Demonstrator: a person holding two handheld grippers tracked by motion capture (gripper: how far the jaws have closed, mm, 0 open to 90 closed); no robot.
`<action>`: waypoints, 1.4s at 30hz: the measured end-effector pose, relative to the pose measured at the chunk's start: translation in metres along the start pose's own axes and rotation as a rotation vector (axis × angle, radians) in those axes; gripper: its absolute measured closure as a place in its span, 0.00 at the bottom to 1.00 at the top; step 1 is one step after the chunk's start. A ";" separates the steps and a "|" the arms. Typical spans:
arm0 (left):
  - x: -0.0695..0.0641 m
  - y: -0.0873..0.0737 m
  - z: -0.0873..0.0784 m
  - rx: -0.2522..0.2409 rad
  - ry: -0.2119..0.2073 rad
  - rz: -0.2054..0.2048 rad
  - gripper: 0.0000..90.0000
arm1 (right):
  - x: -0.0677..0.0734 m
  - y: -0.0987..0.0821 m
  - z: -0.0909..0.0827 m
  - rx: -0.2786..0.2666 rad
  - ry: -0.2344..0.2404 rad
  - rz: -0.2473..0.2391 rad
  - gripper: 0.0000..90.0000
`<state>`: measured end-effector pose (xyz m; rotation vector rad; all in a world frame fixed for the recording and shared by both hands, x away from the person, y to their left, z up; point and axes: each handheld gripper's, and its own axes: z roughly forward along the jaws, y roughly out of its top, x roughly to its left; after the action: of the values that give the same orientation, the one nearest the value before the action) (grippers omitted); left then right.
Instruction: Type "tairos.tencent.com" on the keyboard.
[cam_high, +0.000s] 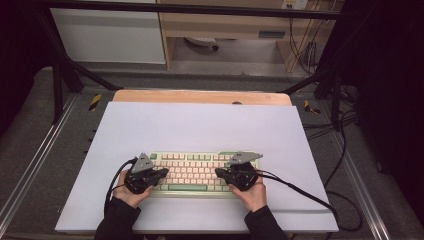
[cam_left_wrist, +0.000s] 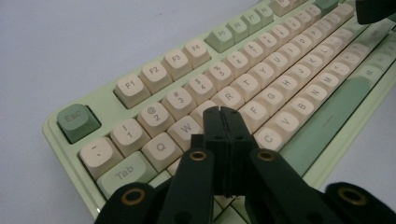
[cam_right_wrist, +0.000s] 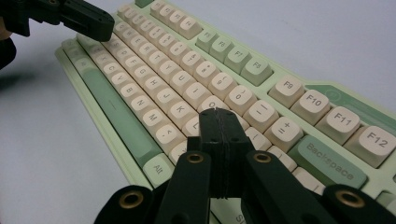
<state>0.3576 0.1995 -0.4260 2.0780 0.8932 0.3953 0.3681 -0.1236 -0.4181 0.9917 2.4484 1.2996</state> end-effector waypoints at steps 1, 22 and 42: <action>0.000 0.000 0.001 0.002 0.000 0.001 1.00 | 0.000 0.000 0.000 0.000 -0.001 0.001 1.00; -0.001 -0.003 0.009 0.025 0.003 0.007 1.00 | 0.001 0.000 -0.001 0.000 0.007 -0.002 1.00; 0.003 -0.001 -0.011 -0.018 0.002 0.004 1.00 | 0.006 -0.003 0.002 0.004 0.026 0.004 1.00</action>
<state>0.3528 0.2080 -0.4199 2.0636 0.8845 0.4064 0.3634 -0.1195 -0.4211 0.9871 2.4707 1.3167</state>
